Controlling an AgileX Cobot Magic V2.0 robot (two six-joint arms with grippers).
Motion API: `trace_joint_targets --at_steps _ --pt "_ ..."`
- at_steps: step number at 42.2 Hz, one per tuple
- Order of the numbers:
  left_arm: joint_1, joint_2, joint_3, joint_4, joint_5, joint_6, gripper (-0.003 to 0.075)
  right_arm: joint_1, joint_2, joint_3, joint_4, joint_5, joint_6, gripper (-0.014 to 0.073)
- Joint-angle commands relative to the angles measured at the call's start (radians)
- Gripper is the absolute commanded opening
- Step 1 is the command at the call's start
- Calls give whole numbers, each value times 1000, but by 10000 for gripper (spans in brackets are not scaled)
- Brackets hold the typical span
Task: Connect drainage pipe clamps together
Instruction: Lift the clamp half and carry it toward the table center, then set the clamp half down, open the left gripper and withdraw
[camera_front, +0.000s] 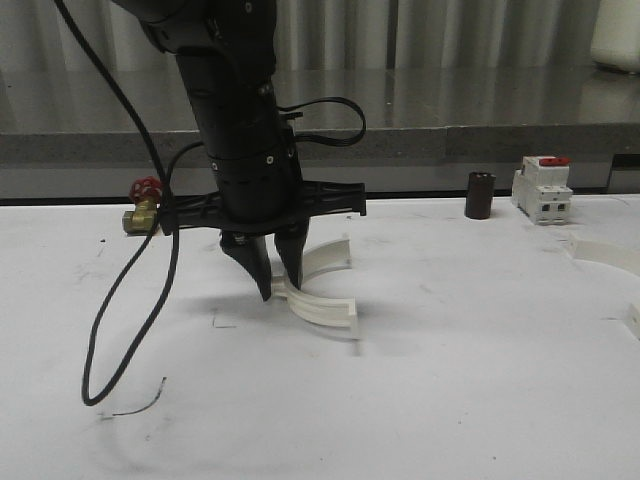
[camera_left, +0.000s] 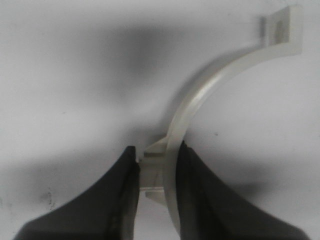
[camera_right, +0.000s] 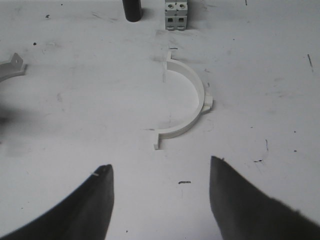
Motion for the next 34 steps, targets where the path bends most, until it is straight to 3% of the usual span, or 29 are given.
trace_joint_targets --at_steps 1,11,22,34 --pt "-8 -56 -31 -8 -16 -10 161 -7 -1 -37 2 -65 -3 452" --pt "-8 -56 -31 -8 -21 -10 169 -7 -1 -37 2 -65 -3 452" --pt "-8 -56 -31 -8 -34 -10 317 -7 -1 -37 2 -65 -3 452" --pt "-8 -87 -31 2 -46 -5 314 -7 -1 -37 2 -65 -3 452"
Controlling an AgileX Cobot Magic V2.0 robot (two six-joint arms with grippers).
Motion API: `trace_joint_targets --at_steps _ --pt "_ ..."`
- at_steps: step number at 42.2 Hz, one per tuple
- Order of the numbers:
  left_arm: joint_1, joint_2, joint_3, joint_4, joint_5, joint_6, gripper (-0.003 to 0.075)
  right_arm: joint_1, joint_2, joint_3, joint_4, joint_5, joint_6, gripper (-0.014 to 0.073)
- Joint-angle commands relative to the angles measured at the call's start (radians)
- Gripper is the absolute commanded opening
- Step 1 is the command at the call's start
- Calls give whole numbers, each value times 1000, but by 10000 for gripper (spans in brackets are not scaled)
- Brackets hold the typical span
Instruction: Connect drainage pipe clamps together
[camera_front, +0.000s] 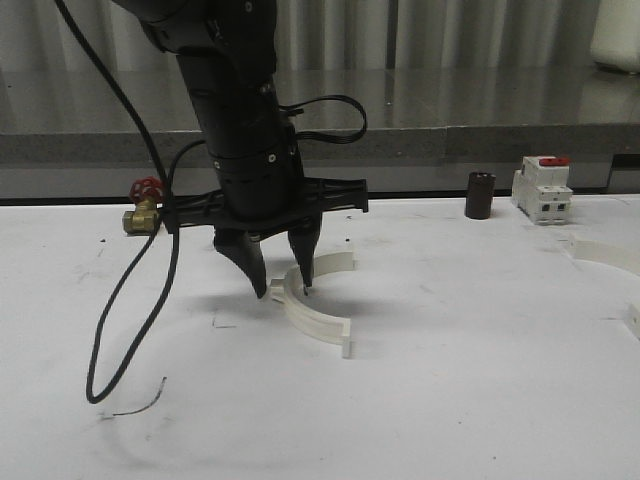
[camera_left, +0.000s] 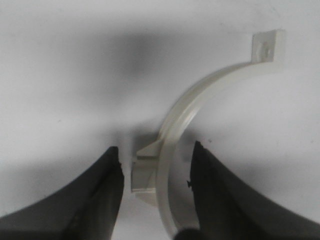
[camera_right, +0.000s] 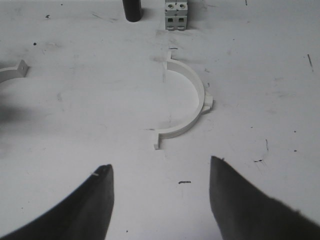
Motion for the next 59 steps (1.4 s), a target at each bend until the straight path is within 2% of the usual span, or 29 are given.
trace_joint_targets --at_steps 1,8,17,27,41,48,59 --pt "-8 -96 -31 9 -25 -1 314 -7 -1 -37 2 -65 -3 452" --pt "1 -221 -33 23 -13 158 314 -7 -1 -37 2 -65 -3 452" --pt "61 -435 -17 9 65 444 314 -7 -1 -37 2 -65 -3 452" --pt "182 -739 175 -121 47 687 314 -7 -1 -37 2 -65 -3 452" --pt "208 -1216 605 -119 -74 694 314 -7 -1 -37 2 -65 -3 452" --pt "208 -1402 785 -121 -91 694 314 -7 -1 -37 2 -65 -3 452" --pt "208 -1551 893 -124 -98 694 314 -7 -1 -37 4 -71 -3 452"
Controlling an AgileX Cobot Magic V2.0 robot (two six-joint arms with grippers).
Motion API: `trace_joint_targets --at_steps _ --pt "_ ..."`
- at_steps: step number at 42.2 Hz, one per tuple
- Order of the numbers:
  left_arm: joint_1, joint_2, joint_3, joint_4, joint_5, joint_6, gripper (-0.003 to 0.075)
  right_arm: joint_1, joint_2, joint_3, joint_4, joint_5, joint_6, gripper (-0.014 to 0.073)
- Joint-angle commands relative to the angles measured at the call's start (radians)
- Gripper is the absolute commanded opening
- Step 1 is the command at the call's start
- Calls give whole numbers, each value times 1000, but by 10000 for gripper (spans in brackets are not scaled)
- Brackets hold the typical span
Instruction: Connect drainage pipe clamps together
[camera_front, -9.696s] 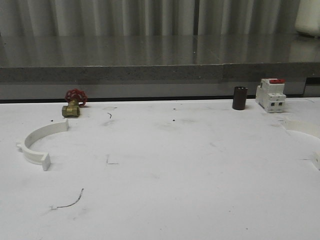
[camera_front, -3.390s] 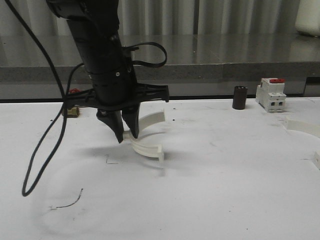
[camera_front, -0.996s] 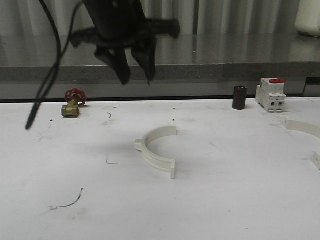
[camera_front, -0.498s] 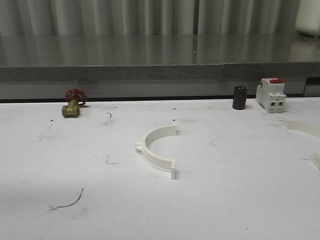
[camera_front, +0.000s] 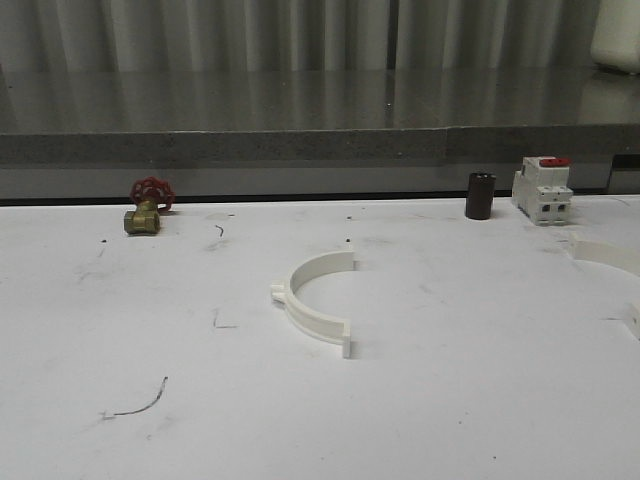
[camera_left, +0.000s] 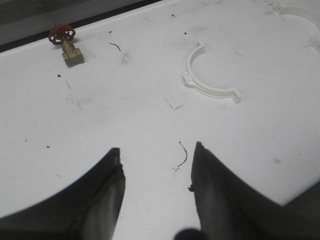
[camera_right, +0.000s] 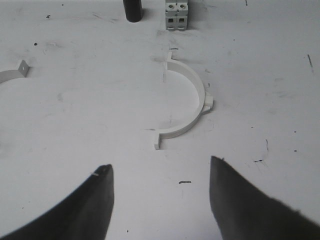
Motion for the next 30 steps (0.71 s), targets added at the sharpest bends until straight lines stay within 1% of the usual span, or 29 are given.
trace_joint_targets --at_steps 1,6,10,18,22,26,30 --pt "0 -19 -14 -18 -84 0 314 -7 -1 -37 4 -70 -3 452" --pt "0 -18 -14 -18 -86 0 314 -7 -1 -38 24 -64 -3 452" --pt "0 -18 -14 -18 -88 0 314 -7 15 -68 15 -22 -3 452" --pt "0 -18 -14 -18 -88 0 314 -7 138 -214 -75 94 -3 445" --pt "0 -18 -14 -18 -88 0 314 -14 234 -295 -106 143 -3 418" --pt "0 -18 -14 -18 -88 0 314 -54 326 -374 -109 201 -3 396" --pt "0 -18 -14 -18 -88 0 314 -126 446 -458 -87 266 -3 396"
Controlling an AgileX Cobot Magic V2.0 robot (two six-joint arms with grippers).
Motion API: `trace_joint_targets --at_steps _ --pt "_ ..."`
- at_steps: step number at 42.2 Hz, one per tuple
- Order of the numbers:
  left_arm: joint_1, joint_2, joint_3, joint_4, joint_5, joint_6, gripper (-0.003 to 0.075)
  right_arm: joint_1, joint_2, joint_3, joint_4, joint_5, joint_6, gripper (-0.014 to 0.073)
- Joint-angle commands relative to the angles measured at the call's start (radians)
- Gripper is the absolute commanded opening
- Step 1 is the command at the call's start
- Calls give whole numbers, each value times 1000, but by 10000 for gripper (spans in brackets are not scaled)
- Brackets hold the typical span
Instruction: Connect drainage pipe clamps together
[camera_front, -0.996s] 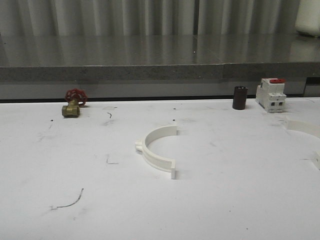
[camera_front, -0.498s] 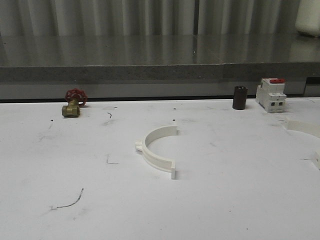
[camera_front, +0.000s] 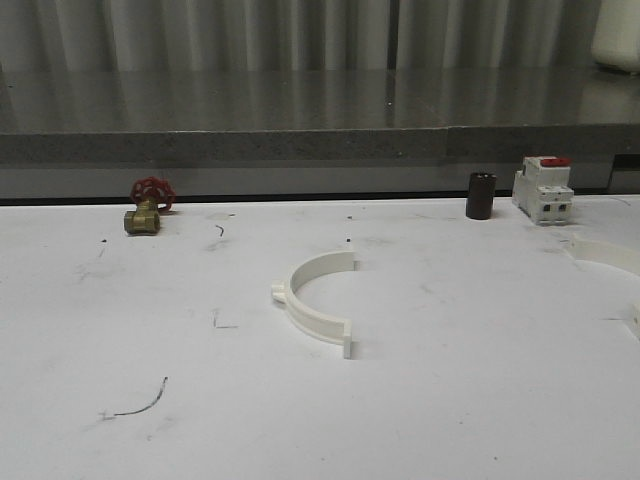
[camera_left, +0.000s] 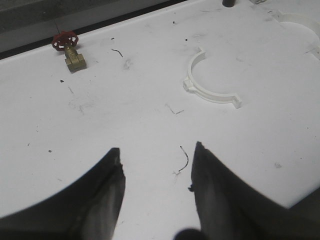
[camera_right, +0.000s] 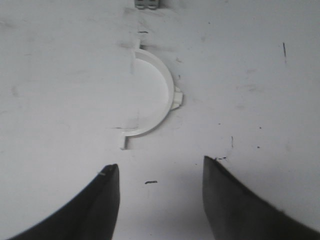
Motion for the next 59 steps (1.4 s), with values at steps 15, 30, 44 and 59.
trace_joint_targets --at_steps 15,30,44,59 --pt "0 4 -26 -16 -72 0 314 -109 472 -245 134 27 -61 396" --pt "0 4 -26 -16 -72 0 314 -108 691 -326 148 -59 -61 396" --pt "0 4 -26 -16 -73 0 314 -108 792 -365 133 -67 -61 396" --pt "0 4 -26 -16 -73 0 314 -108 800 -365 132 -61 -61 113"
